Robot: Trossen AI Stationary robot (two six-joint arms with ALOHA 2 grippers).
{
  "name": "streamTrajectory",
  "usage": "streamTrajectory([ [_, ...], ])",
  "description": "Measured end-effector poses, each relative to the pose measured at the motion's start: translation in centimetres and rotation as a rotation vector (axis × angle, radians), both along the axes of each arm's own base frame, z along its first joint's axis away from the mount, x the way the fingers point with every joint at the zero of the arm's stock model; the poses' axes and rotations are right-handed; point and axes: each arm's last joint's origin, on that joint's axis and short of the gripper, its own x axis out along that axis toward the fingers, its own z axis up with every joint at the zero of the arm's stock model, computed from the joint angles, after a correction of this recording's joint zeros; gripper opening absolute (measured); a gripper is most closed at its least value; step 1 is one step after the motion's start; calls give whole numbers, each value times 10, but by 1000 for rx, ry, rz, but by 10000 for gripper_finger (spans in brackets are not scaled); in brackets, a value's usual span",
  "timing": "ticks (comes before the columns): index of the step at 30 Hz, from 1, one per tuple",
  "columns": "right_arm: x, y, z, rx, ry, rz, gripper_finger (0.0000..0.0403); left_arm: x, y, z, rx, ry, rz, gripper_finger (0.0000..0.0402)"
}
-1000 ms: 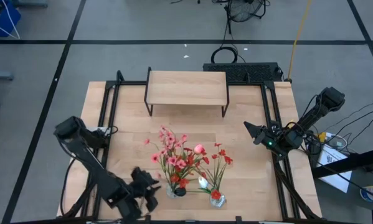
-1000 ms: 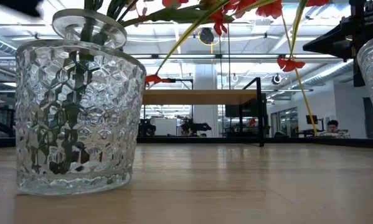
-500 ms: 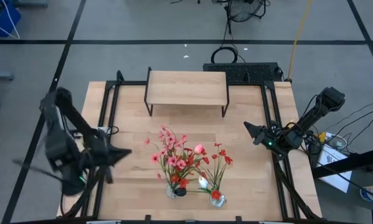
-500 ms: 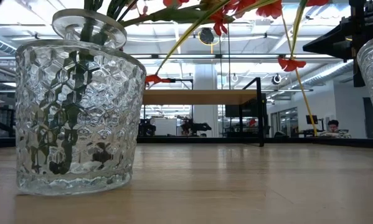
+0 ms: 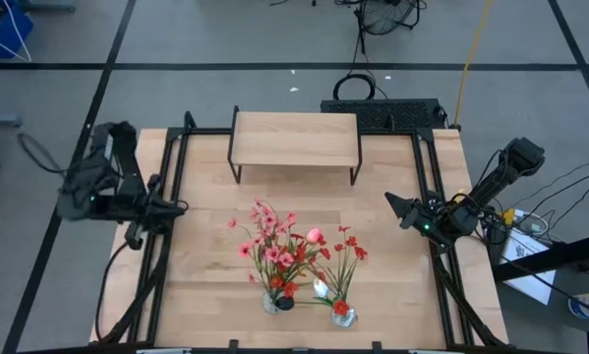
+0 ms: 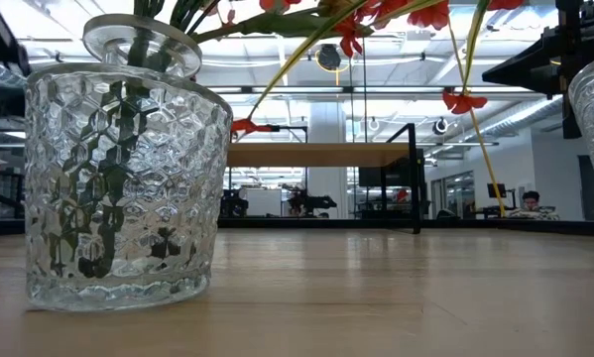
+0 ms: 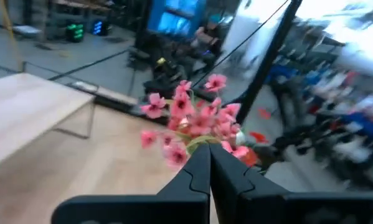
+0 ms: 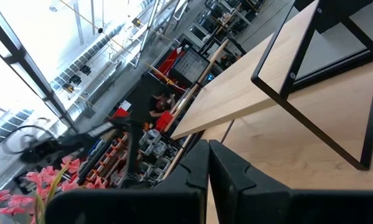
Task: Pick and place flowers into a vace then onto a shelf
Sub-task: Put the right transparent vase with flowers on the shelf
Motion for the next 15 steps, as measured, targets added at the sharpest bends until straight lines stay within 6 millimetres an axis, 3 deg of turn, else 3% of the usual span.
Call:
streamTrajectory([
  [9, 0, 0, 0, -1, 1, 0, 4, -16, 46, -44, -103, -253, -84, 5],
  [12, 0, 0, 0, -1, 1, 0, 4, -15, 47, -38, 45, -226, 7, 3],
  [15, 0, 0, -1, -13, 14, 0, 4, -19, 53, -36, 46, -244, -84, 9],
])
